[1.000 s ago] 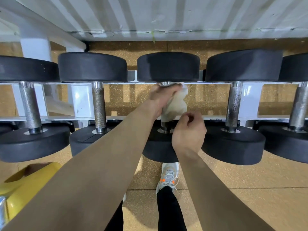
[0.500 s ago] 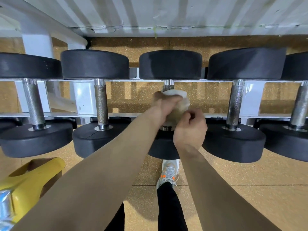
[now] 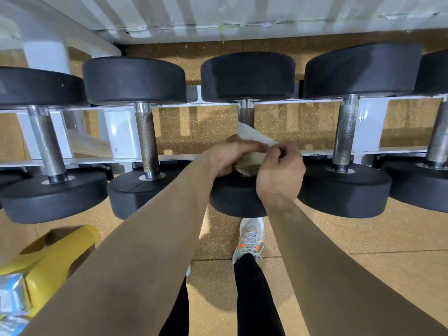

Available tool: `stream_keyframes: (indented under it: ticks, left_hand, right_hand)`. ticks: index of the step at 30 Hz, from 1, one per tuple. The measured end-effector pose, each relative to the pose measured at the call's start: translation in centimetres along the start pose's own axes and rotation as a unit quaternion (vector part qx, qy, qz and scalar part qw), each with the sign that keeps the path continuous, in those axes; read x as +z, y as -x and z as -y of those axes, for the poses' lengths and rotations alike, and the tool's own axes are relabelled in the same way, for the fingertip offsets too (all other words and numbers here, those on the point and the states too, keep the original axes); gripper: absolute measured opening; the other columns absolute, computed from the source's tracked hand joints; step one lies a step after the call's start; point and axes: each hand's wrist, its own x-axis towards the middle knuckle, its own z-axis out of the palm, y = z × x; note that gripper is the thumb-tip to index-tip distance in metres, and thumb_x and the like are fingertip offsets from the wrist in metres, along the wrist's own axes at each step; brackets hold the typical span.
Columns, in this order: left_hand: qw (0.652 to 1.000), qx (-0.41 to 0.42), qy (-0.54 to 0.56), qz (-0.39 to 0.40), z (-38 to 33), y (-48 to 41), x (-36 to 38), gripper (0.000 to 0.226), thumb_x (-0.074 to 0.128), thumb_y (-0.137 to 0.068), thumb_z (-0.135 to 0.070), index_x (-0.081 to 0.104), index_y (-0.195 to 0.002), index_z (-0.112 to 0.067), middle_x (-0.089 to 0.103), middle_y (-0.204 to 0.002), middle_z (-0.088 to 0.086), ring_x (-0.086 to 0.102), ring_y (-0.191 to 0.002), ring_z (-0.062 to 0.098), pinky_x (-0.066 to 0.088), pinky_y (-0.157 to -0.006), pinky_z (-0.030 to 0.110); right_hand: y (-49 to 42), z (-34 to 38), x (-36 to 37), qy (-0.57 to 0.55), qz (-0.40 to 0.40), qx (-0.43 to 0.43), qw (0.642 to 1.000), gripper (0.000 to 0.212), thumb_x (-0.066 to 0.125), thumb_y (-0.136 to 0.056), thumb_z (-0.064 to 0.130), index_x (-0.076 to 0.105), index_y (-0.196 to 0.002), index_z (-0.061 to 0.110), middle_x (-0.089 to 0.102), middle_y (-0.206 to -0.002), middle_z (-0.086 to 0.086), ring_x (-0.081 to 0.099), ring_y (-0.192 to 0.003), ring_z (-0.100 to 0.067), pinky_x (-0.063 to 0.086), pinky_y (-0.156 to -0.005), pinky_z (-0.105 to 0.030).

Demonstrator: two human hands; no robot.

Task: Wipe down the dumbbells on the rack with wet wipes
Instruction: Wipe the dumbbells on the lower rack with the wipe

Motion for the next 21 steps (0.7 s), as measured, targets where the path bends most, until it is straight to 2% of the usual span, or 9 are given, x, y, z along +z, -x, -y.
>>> stream_keyframes:
  ticks: [3, 5, 7, 9, 11, 13, 15, 18, 21]
  left_hand:
    - [0.994, 0.0, -0.042, -0.103, -0.7, 0.2, 1.1, 0.055, 0.087, -0.076, -0.035, 0.062, -0.116, -0.007, 0.073, -0.095, 0.006, 0.07, -0.087, 0.021, 0.055, -0.068, 0.03]
    - [0.976, 0.011, -0.034, -0.213, -1.7, 0.0, 2.5, 0.048, 0.082, -0.081, -0.034, 0.054, -0.113, -0.014, 0.064, -0.105, 0.005, 0.061, -0.092, 0.023, 0.055, -0.079, 0.036]
    - [0.959, 0.018, 0.022, -0.283, -3.1, -0.4, 3.8, 0.034, 0.078, -0.085, -0.033, 0.049, -0.096, -0.018, 0.06, -0.105, 0.006, 0.058, -0.092, 0.027, 0.054, -0.087, 0.037]
    - [0.946, 0.033, 0.055, -0.319, -4.1, -1.4, 4.4, 0.026, 0.076, -0.087, -0.033, 0.055, -0.092, -0.017, 0.069, -0.108, 0.009, 0.065, -0.097, 0.029, 0.052, -0.088, 0.032]
    - [0.934, 0.054, 0.061, -0.347, -4.6, -2.3, 4.6, 0.023, 0.076, -0.087, -0.034, 0.063, -0.099, -0.018, 0.073, -0.112, 0.009, 0.069, -0.103, 0.028, 0.052, -0.089, 0.031]
    - [0.926, 0.077, 0.073, -0.361, -4.5, -2.7, 4.5, 0.024, 0.078, -0.085, -0.036, 0.062, -0.096, -0.022, 0.075, -0.108, 0.008, 0.07, -0.1, 0.027, 0.054, -0.091, 0.032]
    - [0.935, 0.083, 0.055, -0.339, -4.1, -2.9, 4.0, 0.029, 0.079, -0.083, -0.039, 0.062, -0.097, -0.019, 0.074, -0.101, 0.005, 0.07, -0.094, 0.025, 0.055, -0.089, 0.032]
    - [0.978, 0.075, 0.048, -0.189, -3.5, -2.0, 2.3, 0.041, 0.082, -0.073, -0.038, 0.071, -0.104, -0.013, 0.075, -0.09, 0.004, 0.071, -0.083, 0.023, 0.058, -0.078, 0.034]
    - [0.995, 0.038, 0.087, -0.038, -2.5, -0.9, 0.5, 0.022, 0.074, -0.088, -0.028, 0.069, -0.101, -0.011, 0.072, -0.071, 0.003, 0.07, -0.068, 0.02, 0.055, -0.064, 0.028]
  right_hand:
    - [0.0, 0.0, 0.0, 0.003, -0.005, 0.0, 1.0, 0.029, 0.037, -0.086, 0.036, 0.061, -0.092, 0.02, 0.066, -0.096, -0.004, 0.062, -0.085, -0.026, 0.054, -0.072, -0.042]
    - [0.1, 0.0, 0.0, -0.003, -0.006, -0.005, 1.0, 0.024, 0.04, -0.088, 0.032, 0.061, -0.09, 0.021, 0.066, -0.093, -0.004, 0.062, -0.083, -0.026, 0.053, -0.07, -0.041]
    - [-0.1, -0.2, -0.1, -0.006, -0.008, -0.01, 1.0, 0.02, 0.042, -0.09, 0.027, 0.06, -0.088, 0.02, 0.065, -0.09, -0.004, 0.061, -0.08, -0.025, 0.052, -0.067, -0.04]
    - [-0.2, -0.4, 0.0, -0.007, -0.007, -0.009, 1.0, 0.018, 0.043, -0.091, 0.024, 0.059, -0.086, 0.02, 0.064, -0.087, -0.004, 0.06, -0.078, -0.025, 0.051, -0.065, -0.04]
    - [-0.3, -0.6, 0.1, -0.007, -0.009, -0.005, 1.0, 0.018, 0.042, -0.091, 0.024, 0.059, -0.085, 0.02, 0.064, -0.086, -0.004, 0.06, -0.076, -0.024, 0.05, -0.064, -0.038]
    - [-0.3, -0.6, 0.1, -0.01, -0.009, -0.005, 1.0, 0.019, 0.042, -0.09, 0.024, 0.059, -0.085, 0.02, 0.064, -0.086, -0.004, 0.059, -0.076, -0.024, 0.047, -0.063, -0.036]
    - [-0.3, -0.6, 0.1, -0.017, -0.01, -0.005, 1.0, 0.02, 0.041, -0.089, 0.026, 0.06, -0.086, 0.019, 0.064, -0.086, -0.004, 0.059, -0.077, -0.025, 0.045, -0.064, -0.035]
    - [-0.2, -0.6, 0.1, -0.019, -0.013, -0.011, 1.0, 0.023, 0.039, -0.086, 0.029, 0.06, -0.086, 0.019, 0.064, -0.087, -0.005, 0.059, -0.079, -0.027, 0.046, -0.066, -0.037]
    - [-0.2, -0.5, 0.1, -0.017, -0.005, -0.01, 1.0, 0.02, 0.041, -0.089, 0.027, 0.06, -0.087, 0.021, 0.065, -0.089, -0.004, 0.061, -0.081, -0.026, 0.047, -0.067, -0.036]
